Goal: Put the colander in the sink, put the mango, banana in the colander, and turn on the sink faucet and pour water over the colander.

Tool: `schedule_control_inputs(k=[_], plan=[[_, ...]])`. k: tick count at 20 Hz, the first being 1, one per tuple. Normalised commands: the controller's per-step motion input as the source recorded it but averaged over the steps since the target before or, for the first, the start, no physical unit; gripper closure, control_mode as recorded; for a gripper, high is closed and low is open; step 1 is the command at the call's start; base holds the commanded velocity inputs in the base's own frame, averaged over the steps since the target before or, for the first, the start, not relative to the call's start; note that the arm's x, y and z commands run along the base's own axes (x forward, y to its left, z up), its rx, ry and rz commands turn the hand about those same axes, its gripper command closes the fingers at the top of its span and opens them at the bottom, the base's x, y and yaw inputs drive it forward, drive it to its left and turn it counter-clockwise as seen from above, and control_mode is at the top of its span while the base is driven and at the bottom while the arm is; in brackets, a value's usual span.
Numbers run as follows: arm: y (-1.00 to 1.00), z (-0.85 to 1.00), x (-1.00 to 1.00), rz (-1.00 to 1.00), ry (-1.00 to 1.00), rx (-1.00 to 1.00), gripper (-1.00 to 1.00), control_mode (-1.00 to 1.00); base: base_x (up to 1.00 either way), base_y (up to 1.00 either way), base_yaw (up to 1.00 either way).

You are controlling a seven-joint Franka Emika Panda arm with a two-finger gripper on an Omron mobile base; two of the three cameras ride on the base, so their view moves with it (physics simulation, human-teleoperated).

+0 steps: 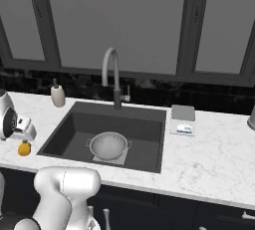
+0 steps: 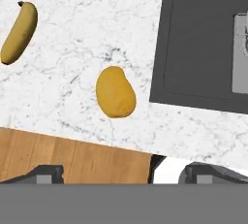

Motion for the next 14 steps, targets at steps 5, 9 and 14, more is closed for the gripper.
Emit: schedule_control_inputs(k=[5,9,14], plan=[[0.20,-0.34,0.21,0.27,0.16,-0.01,-1.00,-1.00,0.00,0.00,0.00],[0.17,-0.29,0.17,0.12,0.05,-0.05,-1.00,-1.00,0.00,0.00,0.00],[0.11,-0.33,0.20,0.01,0.00,-0.09,-1.00,-1.00,0.00,0.00,0.00]])
